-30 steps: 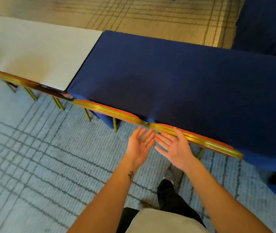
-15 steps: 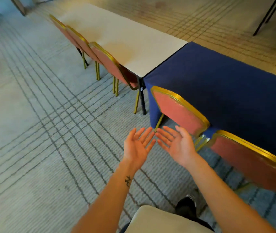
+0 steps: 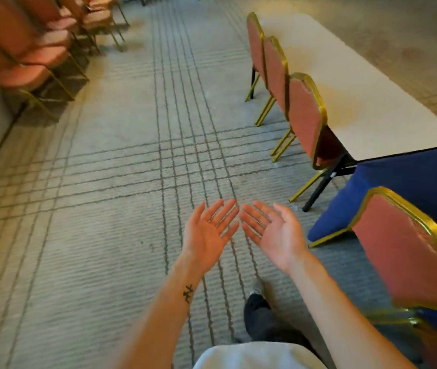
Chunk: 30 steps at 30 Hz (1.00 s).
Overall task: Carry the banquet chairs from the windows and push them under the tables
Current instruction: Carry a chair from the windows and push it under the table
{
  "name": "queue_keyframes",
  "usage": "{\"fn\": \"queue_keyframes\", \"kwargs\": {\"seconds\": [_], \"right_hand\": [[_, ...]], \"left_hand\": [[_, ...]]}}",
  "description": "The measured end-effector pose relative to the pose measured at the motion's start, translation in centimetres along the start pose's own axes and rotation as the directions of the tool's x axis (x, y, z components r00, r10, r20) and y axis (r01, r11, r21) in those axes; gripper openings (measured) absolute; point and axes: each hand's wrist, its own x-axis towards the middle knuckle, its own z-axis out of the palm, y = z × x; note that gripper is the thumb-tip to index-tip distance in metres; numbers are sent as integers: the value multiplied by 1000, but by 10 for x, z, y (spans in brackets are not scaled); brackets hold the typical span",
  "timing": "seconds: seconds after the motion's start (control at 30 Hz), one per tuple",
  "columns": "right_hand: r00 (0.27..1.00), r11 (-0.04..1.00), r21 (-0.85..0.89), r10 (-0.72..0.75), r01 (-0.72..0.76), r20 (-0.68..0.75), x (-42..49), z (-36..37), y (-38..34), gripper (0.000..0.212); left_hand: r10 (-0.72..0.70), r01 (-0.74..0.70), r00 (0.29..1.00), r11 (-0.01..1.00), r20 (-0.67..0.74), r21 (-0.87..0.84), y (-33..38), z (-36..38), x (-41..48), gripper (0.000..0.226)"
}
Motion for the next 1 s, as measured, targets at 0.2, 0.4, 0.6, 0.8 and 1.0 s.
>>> {"fn": "queue_keyframes", "kwargs": {"seconds": [0.2,0.4,0.6,0.8,1.0], "right_hand": [[987,991,-83,115,-106,112,97,75,15,46],[945,971,-129,228,-202,235,208,172,20,42],[863,928,-214,364,-305,351,289,280,34,41],[799,863,-348,484,-367,357,350,371,74,41],[779,819,-450,527,-357,341,414,472,139,42]], "left_hand": [[110,-118,990,990,-93,-82,79,-40,41,57],[222,-259,949,953,-222,-155,177,-54,93,60],[342,-415,889,882,-303,-223,271,-76,121,61],[404,-530,823,799,-398,-284,349,-120,139,62],[411,-581,792,737,-452,-347,440,-198,164,57]]}}
